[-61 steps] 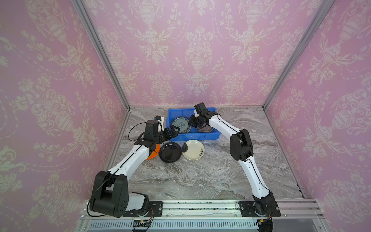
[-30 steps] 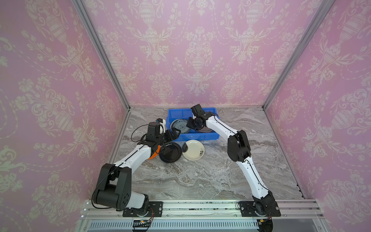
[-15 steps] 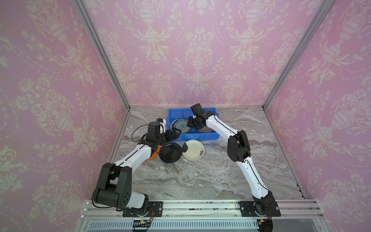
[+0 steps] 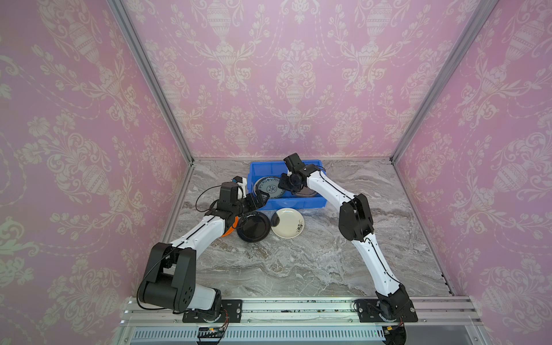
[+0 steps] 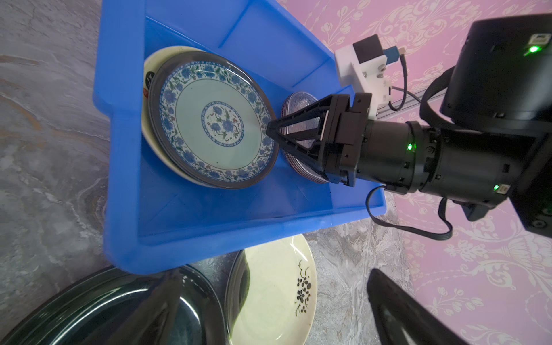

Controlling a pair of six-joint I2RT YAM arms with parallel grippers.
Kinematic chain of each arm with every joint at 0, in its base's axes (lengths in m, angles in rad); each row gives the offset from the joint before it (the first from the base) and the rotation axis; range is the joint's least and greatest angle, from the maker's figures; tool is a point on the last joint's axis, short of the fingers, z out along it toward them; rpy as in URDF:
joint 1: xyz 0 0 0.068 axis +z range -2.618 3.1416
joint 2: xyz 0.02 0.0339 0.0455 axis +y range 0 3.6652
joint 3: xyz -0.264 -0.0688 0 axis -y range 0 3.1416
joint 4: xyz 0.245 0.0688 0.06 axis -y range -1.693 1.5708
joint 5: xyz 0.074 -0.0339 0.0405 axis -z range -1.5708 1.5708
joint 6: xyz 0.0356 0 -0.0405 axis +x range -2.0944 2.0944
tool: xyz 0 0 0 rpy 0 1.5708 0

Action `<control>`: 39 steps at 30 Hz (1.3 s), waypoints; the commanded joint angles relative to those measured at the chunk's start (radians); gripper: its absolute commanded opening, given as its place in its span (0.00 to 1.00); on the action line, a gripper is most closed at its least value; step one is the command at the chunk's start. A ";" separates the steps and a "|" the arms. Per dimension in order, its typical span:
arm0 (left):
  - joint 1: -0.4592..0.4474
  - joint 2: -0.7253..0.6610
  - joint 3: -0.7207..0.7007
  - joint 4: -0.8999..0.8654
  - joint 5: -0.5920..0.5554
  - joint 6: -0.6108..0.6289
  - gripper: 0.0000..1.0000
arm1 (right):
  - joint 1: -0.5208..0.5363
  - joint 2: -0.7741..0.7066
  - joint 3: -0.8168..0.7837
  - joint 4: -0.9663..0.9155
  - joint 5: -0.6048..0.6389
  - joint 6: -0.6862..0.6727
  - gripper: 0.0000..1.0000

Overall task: Place the plates into the plastic bin on the countertop
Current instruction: Place the plate in the plastic bin, then pick up the plate from the center of the table.

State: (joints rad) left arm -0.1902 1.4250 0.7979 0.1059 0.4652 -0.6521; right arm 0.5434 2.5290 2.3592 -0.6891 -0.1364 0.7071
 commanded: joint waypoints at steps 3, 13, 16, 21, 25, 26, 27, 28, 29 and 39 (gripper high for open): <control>0.001 -0.028 -0.009 -0.027 -0.001 0.011 0.99 | 0.008 0.066 0.060 0.013 -0.038 0.037 0.47; 0.001 -0.020 -0.001 -0.011 0.004 0.016 0.99 | 0.003 -0.097 -0.123 0.156 -0.055 0.012 0.46; -0.005 -0.011 0.002 0.007 0.006 0.009 0.99 | -0.006 -0.230 -0.284 0.300 -0.110 0.005 0.46; -0.021 0.001 0.012 0.016 0.000 0.009 0.99 | -0.019 -0.492 -0.584 0.472 -0.181 0.004 0.48; -0.040 0.005 0.017 0.022 -0.003 0.009 0.99 | -0.029 -0.706 -0.873 0.566 -0.242 0.041 0.49; -0.047 0.005 0.017 0.022 -0.005 0.010 0.99 | -0.028 -0.756 -0.939 0.576 -0.245 0.045 0.48; -0.052 0.002 0.019 0.020 -0.005 0.012 0.99 | -0.027 -0.802 -1.003 0.583 -0.246 0.048 0.48; -0.061 -0.001 0.022 0.016 -0.005 0.015 0.99 | -0.028 -0.862 -1.071 0.583 -0.242 0.053 0.47; -0.069 -0.005 0.023 0.014 -0.005 0.016 0.99 | -0.027 -0.913 -1.132 0.579 -0.237 0.056 0.47; -0.161 -0.074 -0.027 -0.025 -0.039 0.016 0.99 | 0.022 -1.391 -1.582 0.462 -0.112 0.093 0.52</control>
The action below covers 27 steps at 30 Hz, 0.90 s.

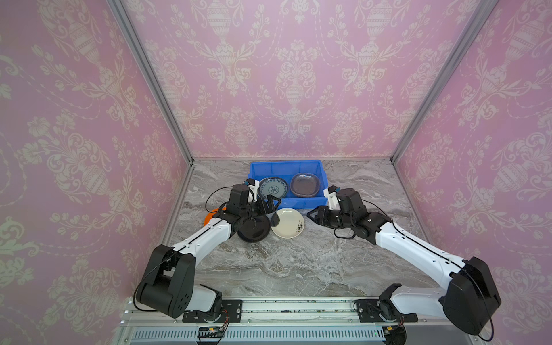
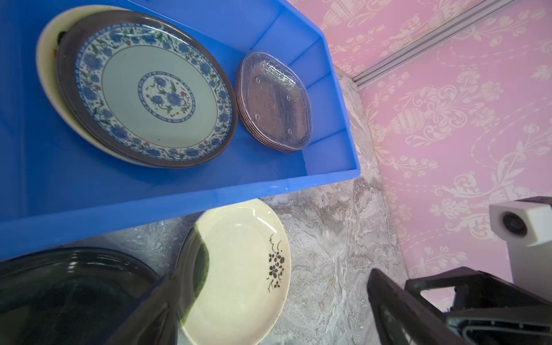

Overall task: Place the plates into the plastic bin on the countertop
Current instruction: Pick up the plate from the center of the table.

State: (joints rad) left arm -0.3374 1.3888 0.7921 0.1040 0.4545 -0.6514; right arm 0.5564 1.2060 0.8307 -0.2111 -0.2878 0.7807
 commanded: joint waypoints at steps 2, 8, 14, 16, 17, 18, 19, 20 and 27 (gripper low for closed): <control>-0.023 -0.054 -0.043 -0.009 -0.034 0.002 0.99 | 0.010 -0.110 -0.121 0.015 0.037 0.027 0.57; -0.037 -0.074 -0.099 0.042 -0.046 -0.034 0.99 | 0.010 -0.047 -0.262 0.226 -0.007 0.061 0.60; -0.041 -0.101 -0.122 0.064 -0.051 -0.047 0.99 | 0.010 0.080 -0.291 0.347 0.004 0.085 0.50; -0.041 -0.107 -0.124 0.053 -0.058 -0.044 0.99 | 0.009 0.122 -0.296 0.384 0.009 0.091 0.46; -0.042 -0.106 -0.124 0.051 -0.057 -0.045 0.99 | 0.010 0.147 -0.294 0.404 0.004 0.084 0.46; -0.041 -0.106 -0.128 0.055 -0.058 -0.046 0.99 | 0.012 0.175 -0.294 0.426 0.001 0.084 0.47; -0.043 -0.105 -0.133 0.060 -0.059 -0.049 0.99 | 0.011 0.199 -0.292 0.447 -0.004 0.090 0.48; -0.041 -0.104 -0.137 0.064 -0.061 -0.053 0.99 | 0.011 0.227 -0.293 0.473 -0.015 0.094 0.50; -0.041 -0.096 -0.159 0.083 -0.065 -0.060 0.99 | 0.016 0.372 -0.270 0.583 -0.063 0.136 0.52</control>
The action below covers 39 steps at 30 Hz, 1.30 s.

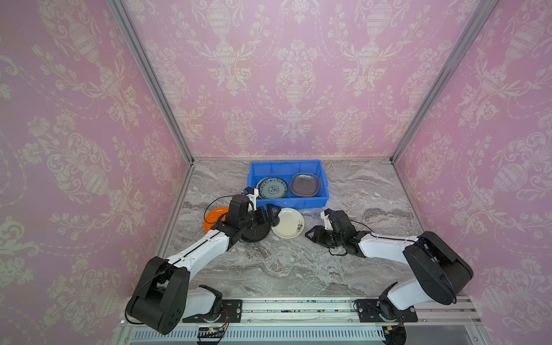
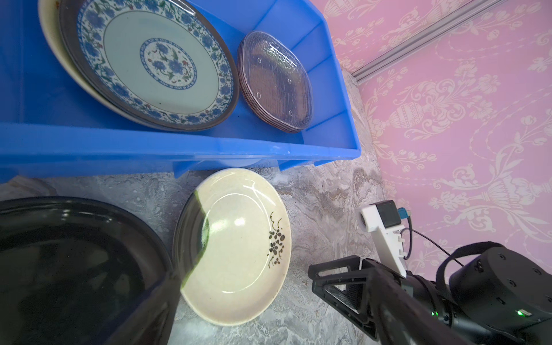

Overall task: Place the plates into the plastic bin on the countertop
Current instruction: Pick up the plate from the center of the table.

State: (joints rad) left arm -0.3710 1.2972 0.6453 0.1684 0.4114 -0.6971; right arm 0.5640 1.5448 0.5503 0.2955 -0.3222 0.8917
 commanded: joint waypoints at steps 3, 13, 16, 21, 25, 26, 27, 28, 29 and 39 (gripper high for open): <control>-0.008 -0.002 -0.017 0.025 -0.024 -0.019 0.99 | 0.010 0.072 0.020 0.109 -0.034 0.035 0.51; -0.008 0.020 -0.016 0.033 -0.022 -0.015 0.99 | 0.010 0.205 0.097 0.123 0.005 0.084 0.47; -0.007 0.017 -0.017 0.029 -0.026 -0.009 0.99 | 0.010 0.237 0.117 0.102 0.022 0.115 0.43; -0.006 0.020 -0.015 0.025 -0.030 -0.001 0.99 | 0.009 0.258 0.138 0.039 0.052 0.144 0.36; -0.006 0.026 -0.017 0.033 -0.032 -0.001 0.99 | 0.008 0.263 0.150 0.000 0.064 0.147 0.31; -0.005 0.028 -0.018 0.035 -0.031 -0.001 0.99 | 0.008 0.264 0.152 -0.008 0.066 0.147 0.30; -0.006 0.030 -0.017 0.036 -0.032 -0.001 0.99 | 0.008 0.265 0.152 -0.009 0.065 0.147 0.29; -0.005 0.031 -0.018 0.038 -0.031 -0.001 0.99 | 0.009 0.267 0.154 -0.011 0.064 0.148 0.27; -0.005 0.033 -0.018 0.040 -0.032 -0.001 0.99 | 0.008 0.268 0.154 -0.015 0.066 0.148 0.25; -0.006 0.035 -0.026 0.043 -0.036 0.000 0.99 | 0.007 0.269 0.157 -0.029 0.067 0.148 0.17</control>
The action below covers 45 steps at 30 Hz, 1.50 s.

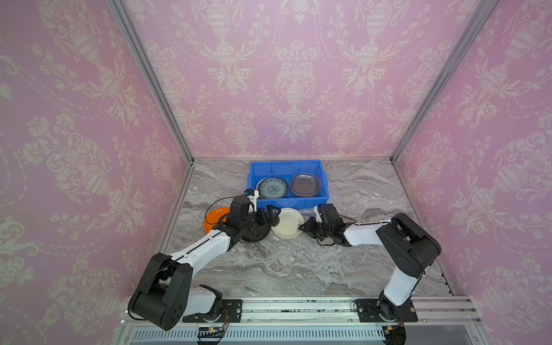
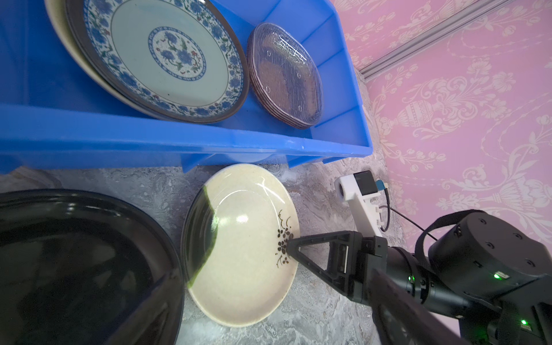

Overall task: Place the plates into the plastic bin on the countertop
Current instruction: Pick up the plate from the center of the table, then place the plate in the plastic bin.

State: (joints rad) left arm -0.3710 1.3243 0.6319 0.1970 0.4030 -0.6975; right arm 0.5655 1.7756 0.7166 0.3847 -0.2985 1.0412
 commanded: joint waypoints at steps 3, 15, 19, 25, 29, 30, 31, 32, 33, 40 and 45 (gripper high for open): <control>-0.006 0.013 -0.014 0.020 -0.027 0.000 0.99 | 0.004 0.030 -0.015 -0.125 0.046 -0.004 0.12; -0.006 0.050 -0.003 0.044 -0.005 -0.002 0.99 | -0.035 -0.239 -0.136 -0.349 0.078 -0.083 0.00; -0.005 0.076 0.001 0.064 0.004 -0.011 0.99 | -0.053 -0.411 -0.161 -0.496 0.113 -0.130 0.00; -0.008 0.117 -0.001 0.135 0.051 -0.049 0.99 | -0.089 -0.644 -0.146 -0.612 0.120 -0.166 0.00; -0.017 0.132 0.009 0.172 0.078 -0.063 0.97 | -0.096 -0.693 -0.089 -0.663 0.115 -0.200 0.00; -0.019 0.134 0.010 0.181 0.082 -0.065 0.97 | -0.098 -0.692 -0.079 -0.666 0.112 -0.205 0.00; -0.023 0.132 0.012 0.192 0.087 -0.068 0.97 | -0.099 -0.691 -0.068 -0.665 0.107 -0.209 0.00; -0.025 0.134 0.017 0.198 0.090 -0.072 0.96 | -0.098 -0.687 -0.059 -0.659 0.102 -0.211 0.00; -0.027 0.135 0.018 0.201 0.094 -0.075 0.96 | -0.098 -0.682 -0.052 -0.654 0.096 -0.212 0.00; -0.049 0.141 0.026 0.243 0.135 -0.096 0.84 | -0.099 -0.619 -0.001 -0.581 0.050 -0.208 0.00; -0.060 0.159 0.026 0.269 0.153 -0.112 0.75 | -0.097 -0.568 0.030 -0.534 0.010 -0.200 0.00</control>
State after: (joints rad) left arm -0.4213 1.4658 0.6388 0.4328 0.5190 -0.7887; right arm 0.4725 1.1950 0.7052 -0.2096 -0.2497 0.8558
